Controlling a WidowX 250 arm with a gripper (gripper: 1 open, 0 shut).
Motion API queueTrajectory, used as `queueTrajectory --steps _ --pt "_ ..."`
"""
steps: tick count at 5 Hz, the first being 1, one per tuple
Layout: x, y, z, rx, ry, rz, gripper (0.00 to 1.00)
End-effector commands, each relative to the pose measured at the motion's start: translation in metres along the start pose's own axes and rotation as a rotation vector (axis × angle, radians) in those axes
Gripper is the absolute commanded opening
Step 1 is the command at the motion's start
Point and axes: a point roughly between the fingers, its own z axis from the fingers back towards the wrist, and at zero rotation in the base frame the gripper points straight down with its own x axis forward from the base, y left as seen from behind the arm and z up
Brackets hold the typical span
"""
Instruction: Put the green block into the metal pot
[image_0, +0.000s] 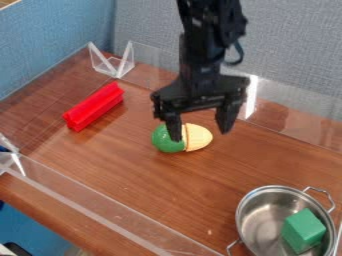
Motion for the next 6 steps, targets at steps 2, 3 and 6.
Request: queueTrajectory --steps 2,3,6 --pt "0.009 0.001 -0.026 0.018 -0.019 0.057 1.00" --pt "0.011 0.001 -0.038 0.020 -0.020 0.014 1.00" --pt "0.028 0.005 -0.059 0.033 -0.009 0.031 1.00"
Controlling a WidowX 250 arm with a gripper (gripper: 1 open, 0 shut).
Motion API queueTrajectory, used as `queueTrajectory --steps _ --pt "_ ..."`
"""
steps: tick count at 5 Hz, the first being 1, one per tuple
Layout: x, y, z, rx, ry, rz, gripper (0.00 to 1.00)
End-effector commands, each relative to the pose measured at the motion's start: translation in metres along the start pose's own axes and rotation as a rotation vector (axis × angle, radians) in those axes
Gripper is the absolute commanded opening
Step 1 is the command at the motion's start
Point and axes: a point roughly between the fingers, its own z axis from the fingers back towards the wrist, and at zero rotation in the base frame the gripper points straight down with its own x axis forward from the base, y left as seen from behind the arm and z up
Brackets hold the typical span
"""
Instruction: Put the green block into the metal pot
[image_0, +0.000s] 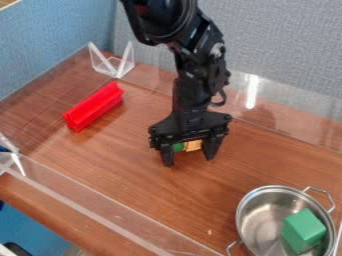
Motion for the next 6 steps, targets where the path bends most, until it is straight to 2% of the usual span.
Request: queueTrajectory --steps 1,4,6 --pt "0.017 -0.005 0.006 -0.030 -0.023 0.026 1.00" --pt "0.028 -0.004 0.002 -0.025 -0.003 0.051 1.00" --pt "0.030 -0.003 0.002 -0.025 0.015 0.053 1.00"
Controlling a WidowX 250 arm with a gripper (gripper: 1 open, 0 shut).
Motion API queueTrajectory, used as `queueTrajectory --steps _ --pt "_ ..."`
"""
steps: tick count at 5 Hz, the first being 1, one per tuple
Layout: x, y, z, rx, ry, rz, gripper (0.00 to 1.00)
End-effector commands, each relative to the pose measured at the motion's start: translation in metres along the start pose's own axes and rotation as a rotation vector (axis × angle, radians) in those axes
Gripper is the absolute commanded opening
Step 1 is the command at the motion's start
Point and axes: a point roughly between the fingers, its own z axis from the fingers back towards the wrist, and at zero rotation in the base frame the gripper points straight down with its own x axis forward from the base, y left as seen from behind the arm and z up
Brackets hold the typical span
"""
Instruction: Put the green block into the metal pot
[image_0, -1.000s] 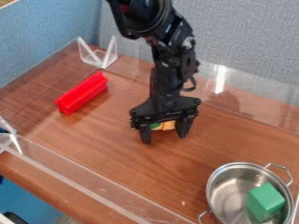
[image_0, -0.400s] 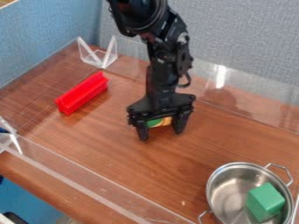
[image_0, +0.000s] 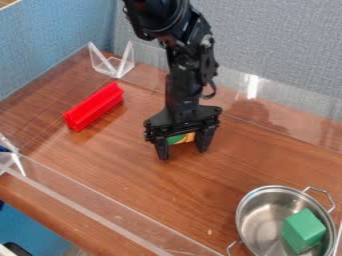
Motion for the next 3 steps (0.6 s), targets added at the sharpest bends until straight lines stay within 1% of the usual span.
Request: queueTrajectory --steps 1,3 --pt "0.0109 -0.0044 0.0093 -0.032 -0.020 0.014 1.00" --pt "0.0122 -0.0041 0.0072 -0.031 -0.002 0.013 1.00"
